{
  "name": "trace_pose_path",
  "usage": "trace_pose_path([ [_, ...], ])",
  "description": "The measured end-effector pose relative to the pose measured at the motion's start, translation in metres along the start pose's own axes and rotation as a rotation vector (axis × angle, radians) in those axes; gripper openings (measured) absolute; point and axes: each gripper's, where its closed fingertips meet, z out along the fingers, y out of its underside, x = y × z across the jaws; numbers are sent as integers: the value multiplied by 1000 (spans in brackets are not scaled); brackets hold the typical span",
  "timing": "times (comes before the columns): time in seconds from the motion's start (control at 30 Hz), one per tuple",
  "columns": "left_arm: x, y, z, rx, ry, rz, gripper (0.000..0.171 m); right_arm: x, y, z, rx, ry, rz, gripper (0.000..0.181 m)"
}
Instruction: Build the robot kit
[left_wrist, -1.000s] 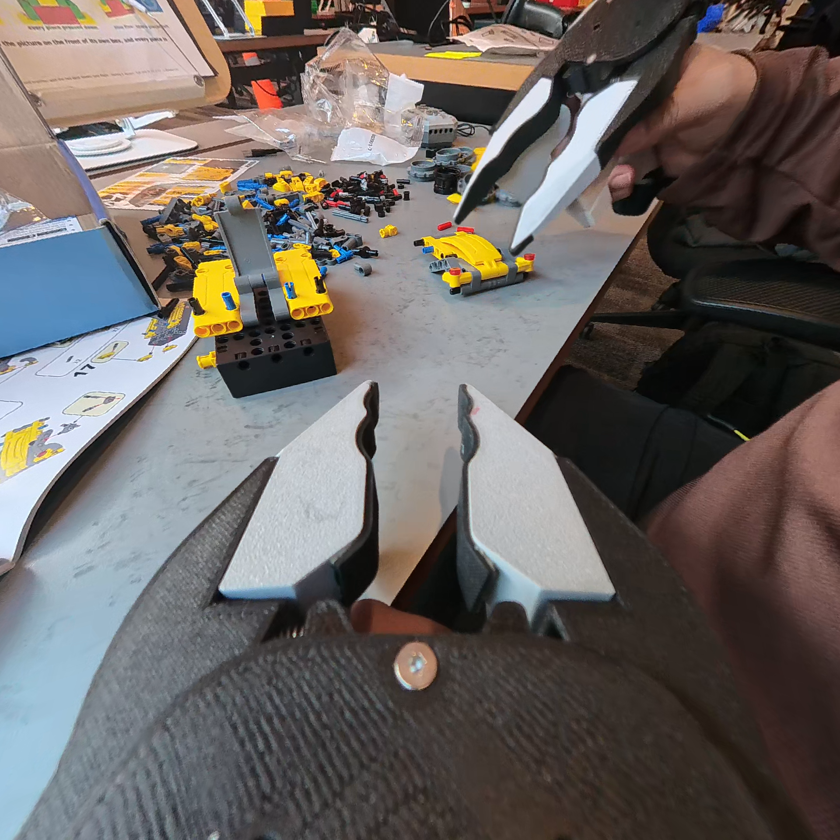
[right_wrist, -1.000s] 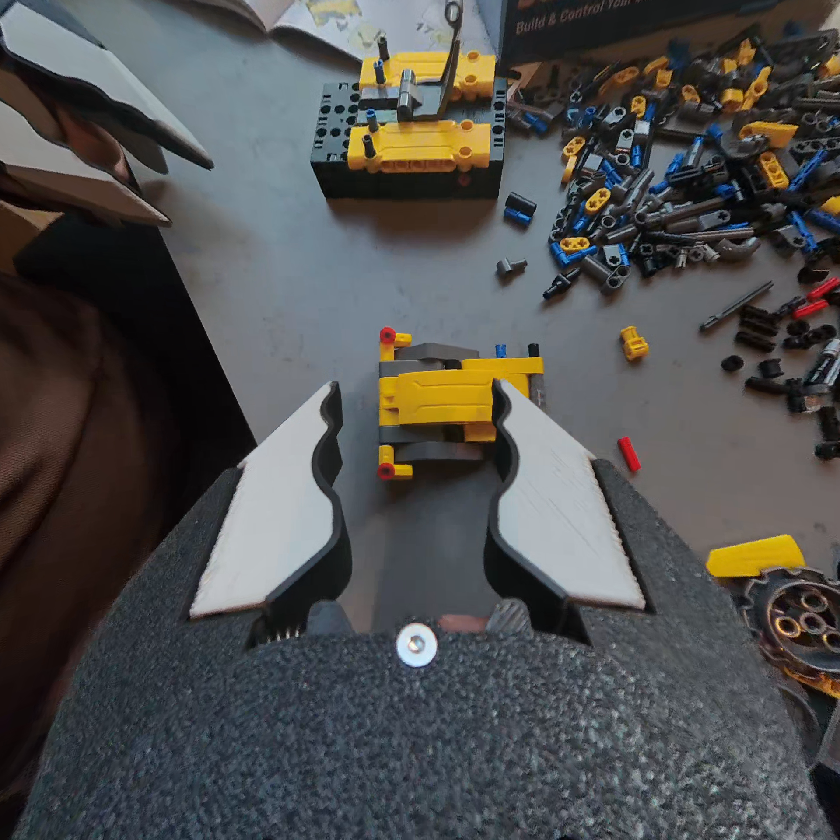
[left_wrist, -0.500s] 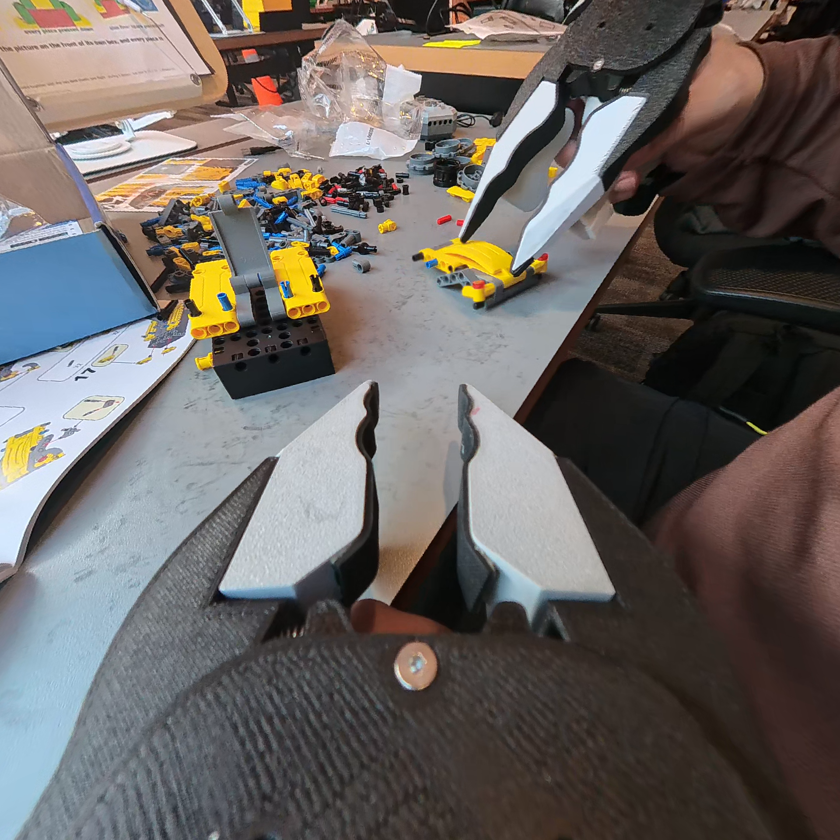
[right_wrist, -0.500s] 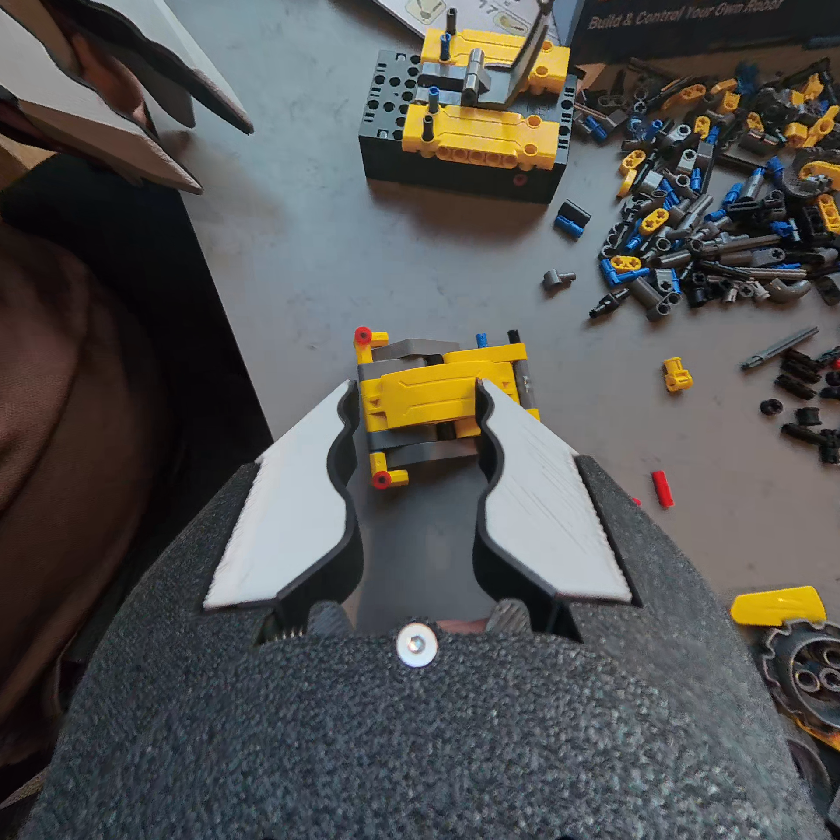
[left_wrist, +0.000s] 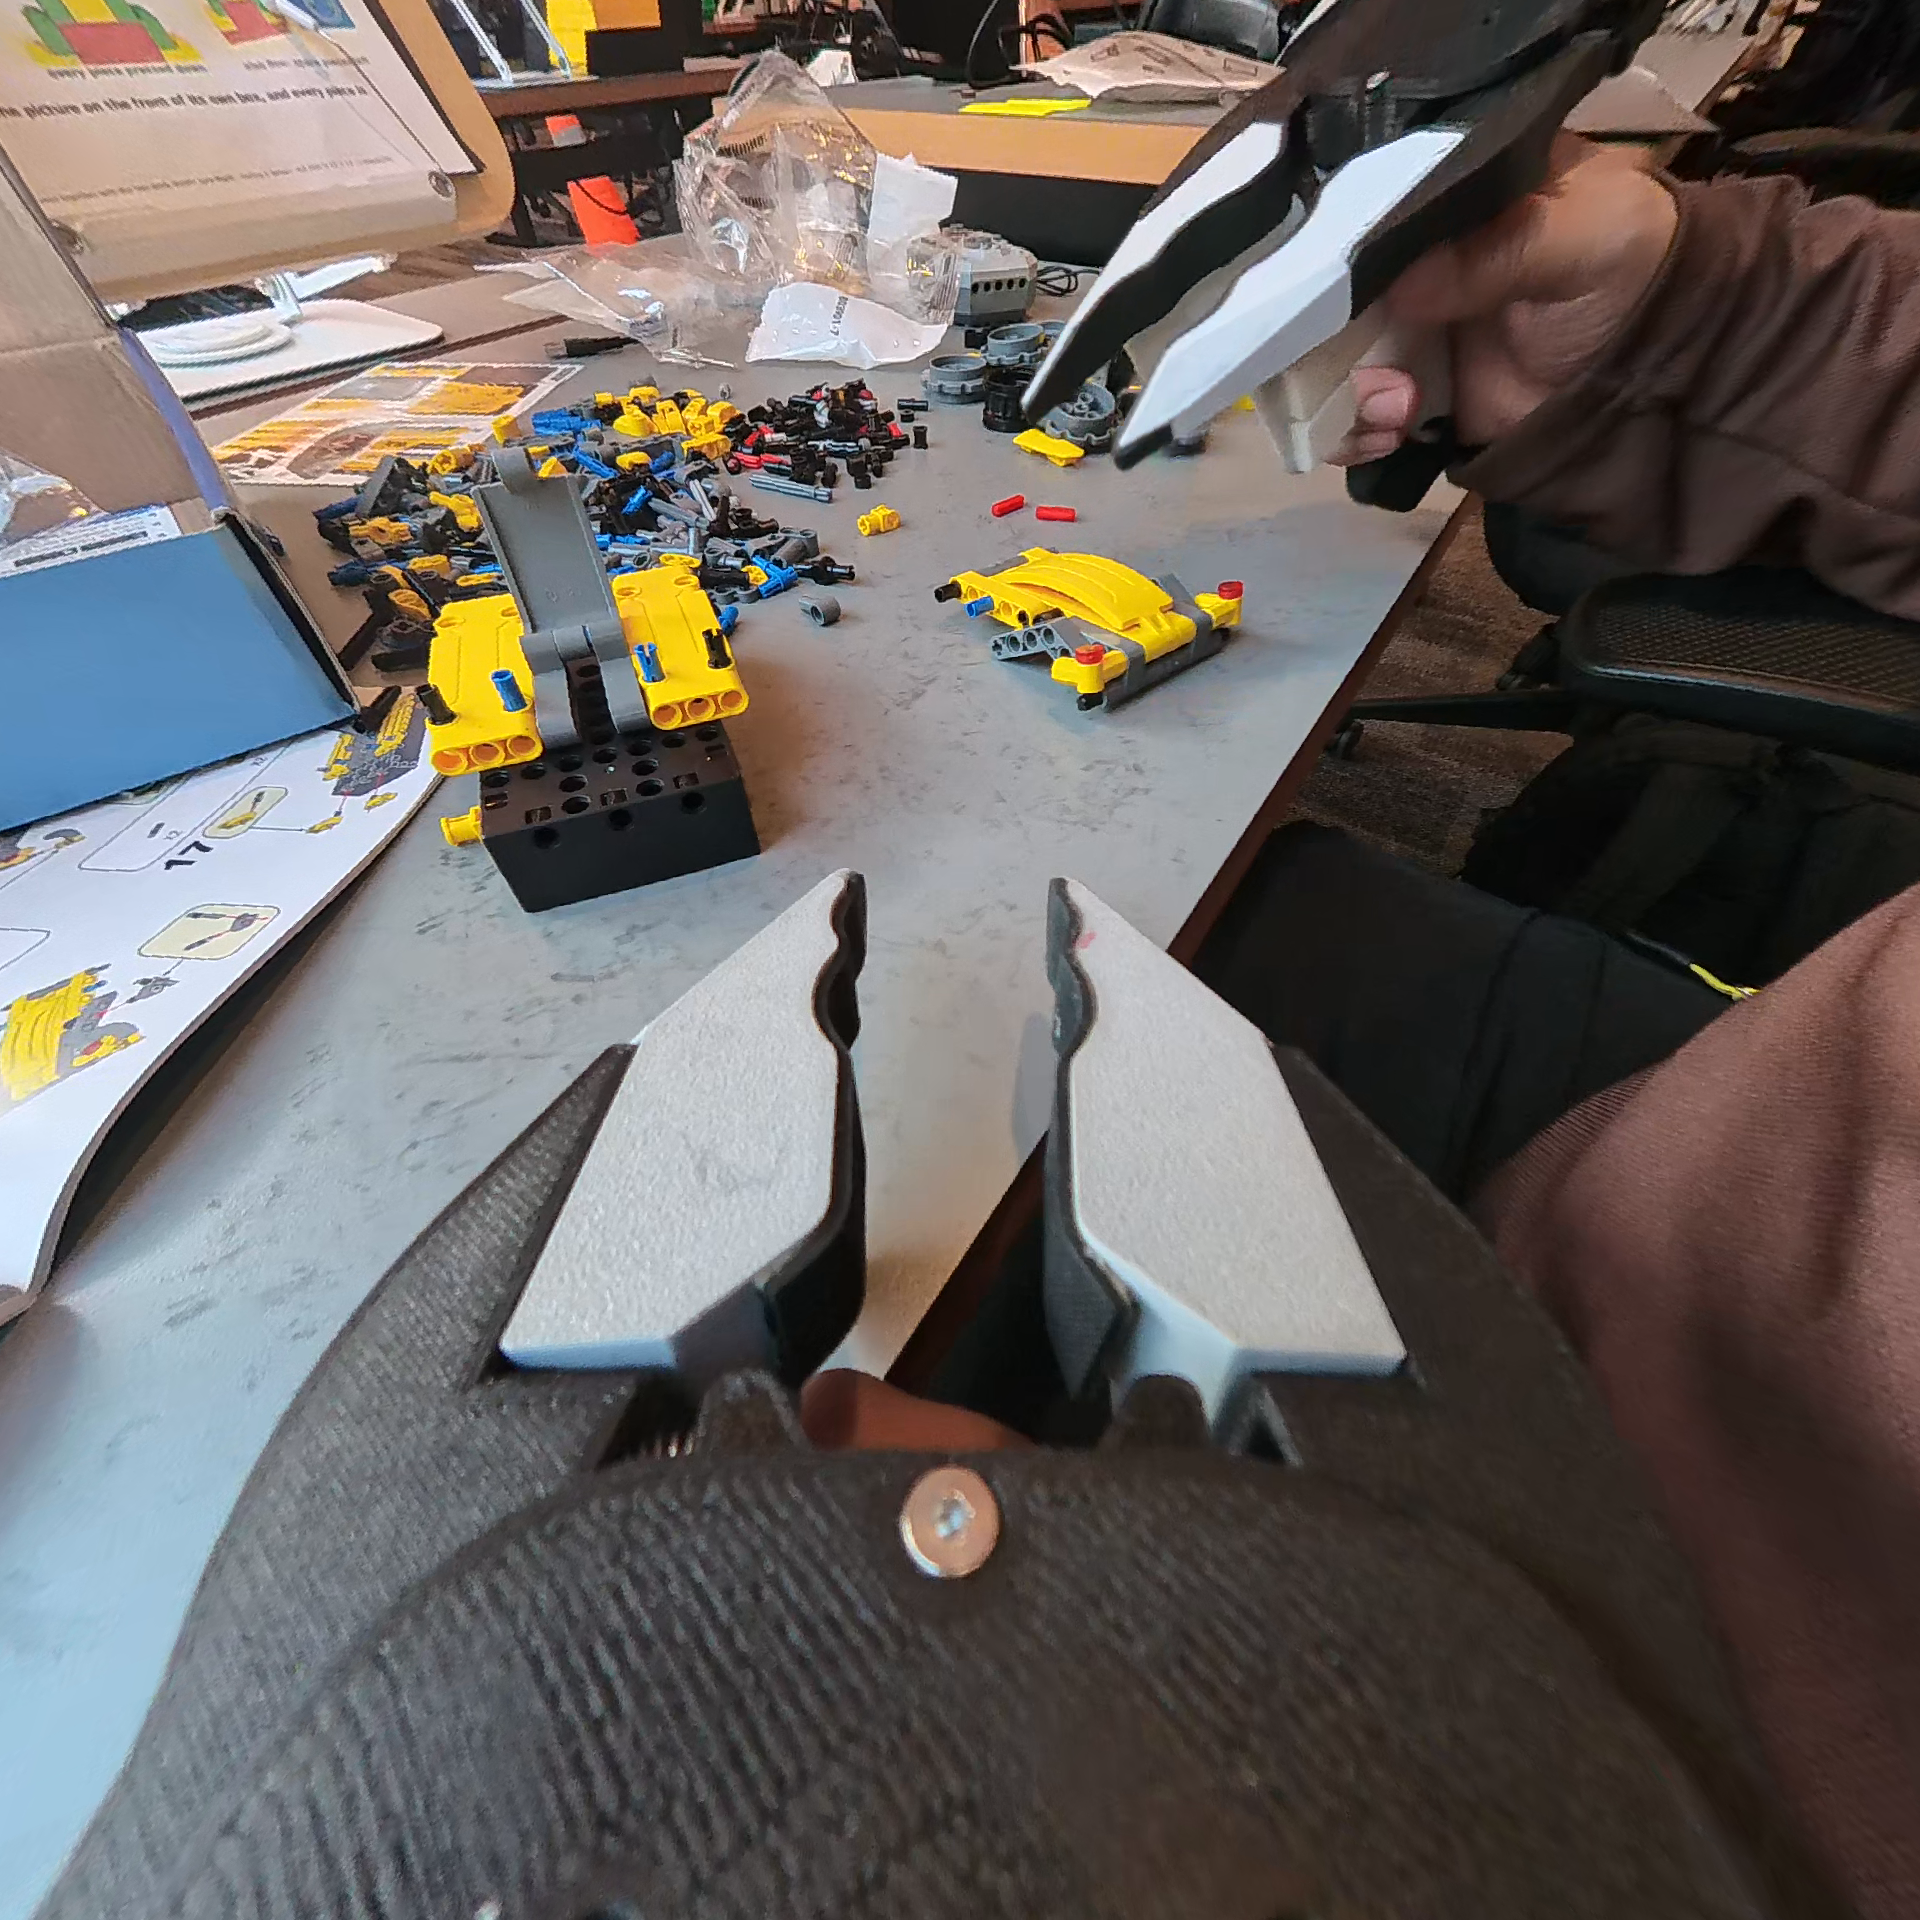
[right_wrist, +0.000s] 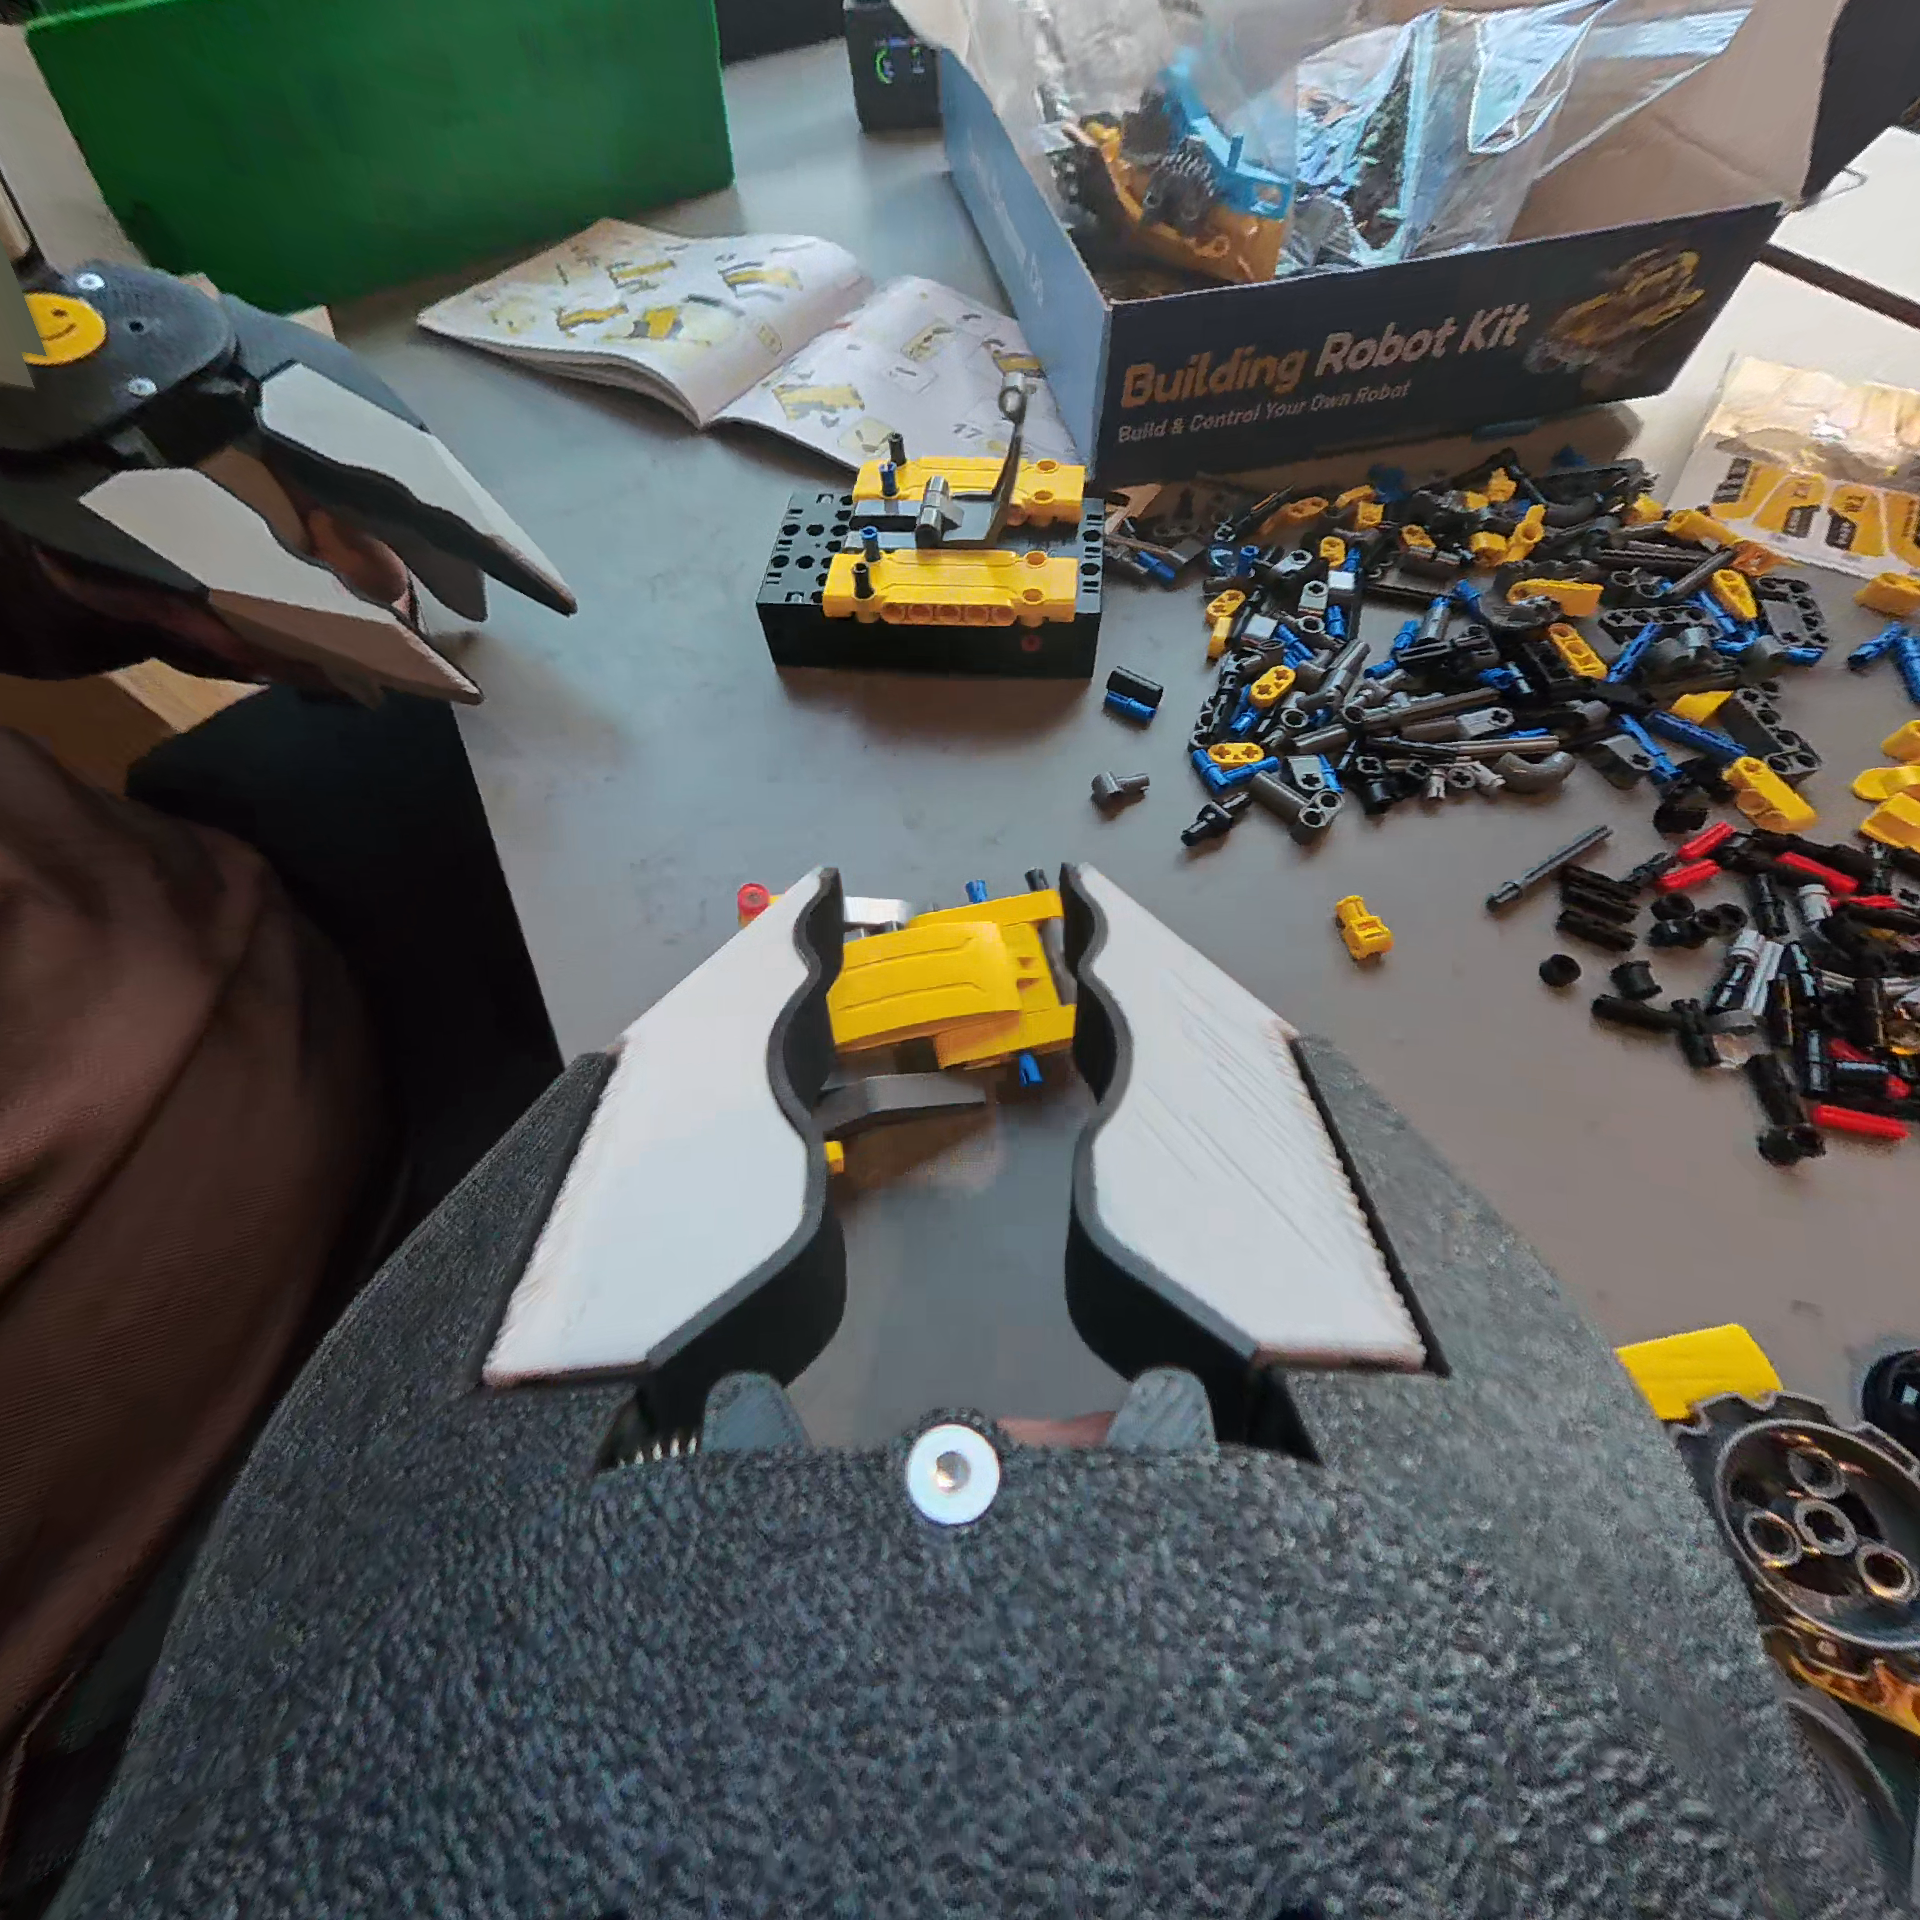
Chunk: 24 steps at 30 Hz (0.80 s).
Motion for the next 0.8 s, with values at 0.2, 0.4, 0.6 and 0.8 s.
trace_pose_path([
  [0.2,1,0,1,0,3,-3,33,9,1,-1,29,17,26,39],
  [0.4,2,0,1,1,9,-6,33,12,-1,-3,55,32,26,34],
  [0.6,2,0,1,1,9,-6,33,29,-8,-12,117,103,51,30],
  [0.8,3,0,1,-2,12,-4,33,59,-8,-28,169,242,97,24],
])
